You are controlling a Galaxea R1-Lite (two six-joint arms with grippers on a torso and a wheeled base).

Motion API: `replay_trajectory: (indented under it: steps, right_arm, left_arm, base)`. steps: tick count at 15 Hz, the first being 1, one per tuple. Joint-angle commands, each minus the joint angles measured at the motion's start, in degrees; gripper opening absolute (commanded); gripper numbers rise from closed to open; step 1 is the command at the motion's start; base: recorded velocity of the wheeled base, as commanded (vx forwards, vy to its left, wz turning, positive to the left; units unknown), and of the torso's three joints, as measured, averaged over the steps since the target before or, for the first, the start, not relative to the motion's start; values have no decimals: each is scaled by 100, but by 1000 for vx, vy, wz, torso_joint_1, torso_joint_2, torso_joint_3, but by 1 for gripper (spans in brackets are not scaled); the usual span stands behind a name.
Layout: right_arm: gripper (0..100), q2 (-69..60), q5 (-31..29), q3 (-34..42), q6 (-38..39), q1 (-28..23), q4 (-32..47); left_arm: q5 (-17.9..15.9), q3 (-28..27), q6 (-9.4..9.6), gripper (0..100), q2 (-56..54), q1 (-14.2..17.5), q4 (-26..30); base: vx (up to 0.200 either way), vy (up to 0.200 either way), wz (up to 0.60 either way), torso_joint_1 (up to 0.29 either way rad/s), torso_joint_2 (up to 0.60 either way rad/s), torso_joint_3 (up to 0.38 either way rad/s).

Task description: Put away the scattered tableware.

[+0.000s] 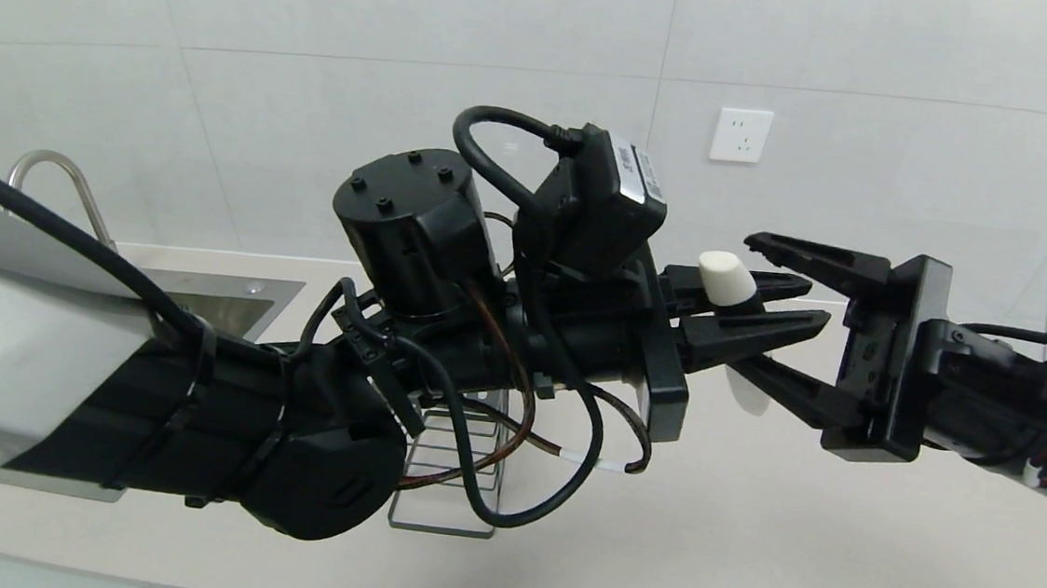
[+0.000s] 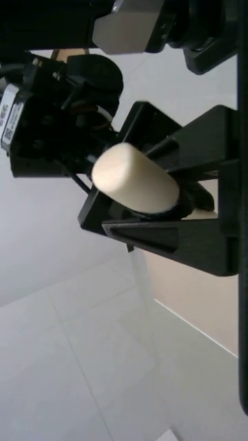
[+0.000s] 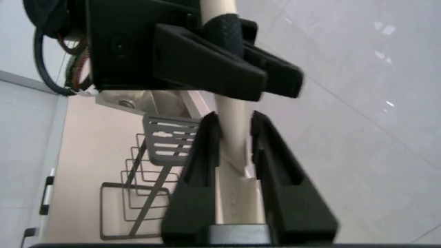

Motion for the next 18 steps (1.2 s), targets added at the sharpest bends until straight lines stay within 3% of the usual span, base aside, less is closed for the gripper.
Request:
replay_trajectory:
  steps: [1,4,8,11,13,14,15,16,18]
  right_arm:
    - [100,-94,27,142,-3,-23,32]
    - [100,-419,18,801,-12,-75,41]
    - [100,-1483,18,1952,-21,-893,49]
    - [100,-2546,18,2374,-12,-1429,129]
    - [100,-3434,18,2638,-3,-1833,243]
    - [0,-3961,18,2638,49,-2070,445]
    - [0,-4304,9,2638,128,-2220,656]
    - [0,-5174,-140,2638,287,-2519,1385]
    - [0,-6369,-483,2638,304,-2545,2510]
  left_arm:
    - [61,-6,6,0,-47,18,-45]
    - [131,-6,6,0,-99,79,-28]
    - [1204,38,6,0,-187,317,34]
    - [1327,574,6,0,-513,493,122]
    - [1748,987,-47,0,-917,563,385]
    - [2082,996,-152,0,-1093,563,561]
    - [2276,960,-240,0,-1189,563,675]
    - [2759,890,-355,0,-1347,563,930]
    - [3155,890,-390,0,-1409,537,939]
  base:
    - [0,0,0,0,0,0]
    - [0,0,0,0,0,0]
    - [0,0,0,0,0,0]
    - [0,0,0,0,0,0]
    - [0,0,0,0,0,0]
    - [0,0,0,0,0,0]
    - [0,0,0,0,0,0]
    - [0,0,0,0,0,0]
    - [0,0,0,0,0,0]
